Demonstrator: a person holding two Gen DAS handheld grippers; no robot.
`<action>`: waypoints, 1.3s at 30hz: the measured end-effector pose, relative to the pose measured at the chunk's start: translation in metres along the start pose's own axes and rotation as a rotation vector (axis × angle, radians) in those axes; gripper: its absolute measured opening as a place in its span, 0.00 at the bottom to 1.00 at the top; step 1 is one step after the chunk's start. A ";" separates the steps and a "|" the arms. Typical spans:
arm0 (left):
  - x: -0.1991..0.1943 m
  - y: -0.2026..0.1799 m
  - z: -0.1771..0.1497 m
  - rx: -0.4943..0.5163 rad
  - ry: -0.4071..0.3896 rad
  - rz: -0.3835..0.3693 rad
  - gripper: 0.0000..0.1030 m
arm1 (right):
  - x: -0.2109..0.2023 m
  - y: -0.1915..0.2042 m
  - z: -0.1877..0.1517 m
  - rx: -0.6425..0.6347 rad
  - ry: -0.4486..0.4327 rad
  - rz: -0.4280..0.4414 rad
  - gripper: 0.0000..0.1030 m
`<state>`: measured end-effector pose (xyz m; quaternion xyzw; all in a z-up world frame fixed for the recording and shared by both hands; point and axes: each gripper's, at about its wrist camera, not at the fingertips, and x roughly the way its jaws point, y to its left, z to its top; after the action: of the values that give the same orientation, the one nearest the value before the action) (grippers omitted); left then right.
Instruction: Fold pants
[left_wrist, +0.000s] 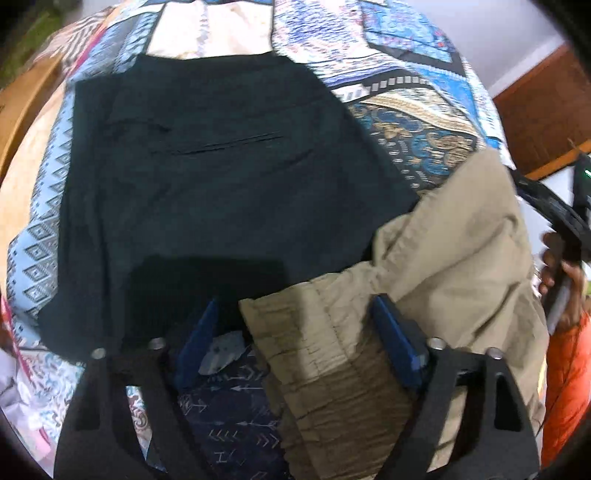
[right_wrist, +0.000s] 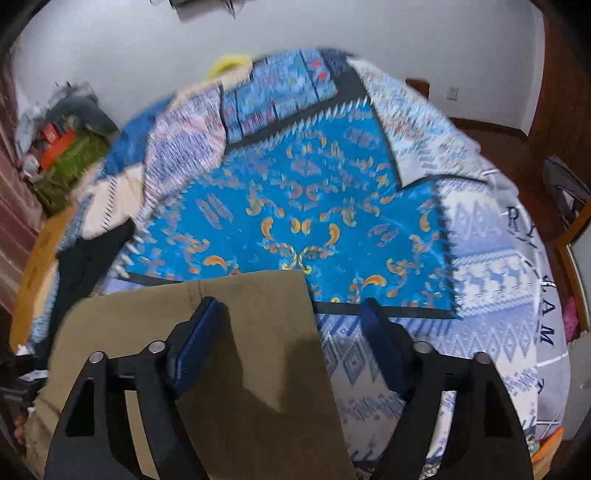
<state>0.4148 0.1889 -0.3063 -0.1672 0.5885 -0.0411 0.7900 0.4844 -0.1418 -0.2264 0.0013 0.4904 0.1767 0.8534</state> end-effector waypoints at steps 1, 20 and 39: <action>-0.002 0.000 -0.001 0.001 -0.003 -0.019 0.66 | 0.001 0.000 0.000 0.008 -0.002 0.008 0.68; -0.121 -0.047 -0.013 0.142 -0.358 0.222 0.41 | -0.122 0.016 0.014 0.020 -0.194 0.046 0.09; -0.228 -0.107 -0.110 0.247 -0.514 0.250 0.41 | -0.285 0.021 -0.074 0.004 -0.370 0.072 0.09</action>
<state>0.2558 0.1239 -0.0920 -0.0012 0.3758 0.0286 0.9263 0.2856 -0.2213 -0.0226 0.0533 0.3250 0.2029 0.9222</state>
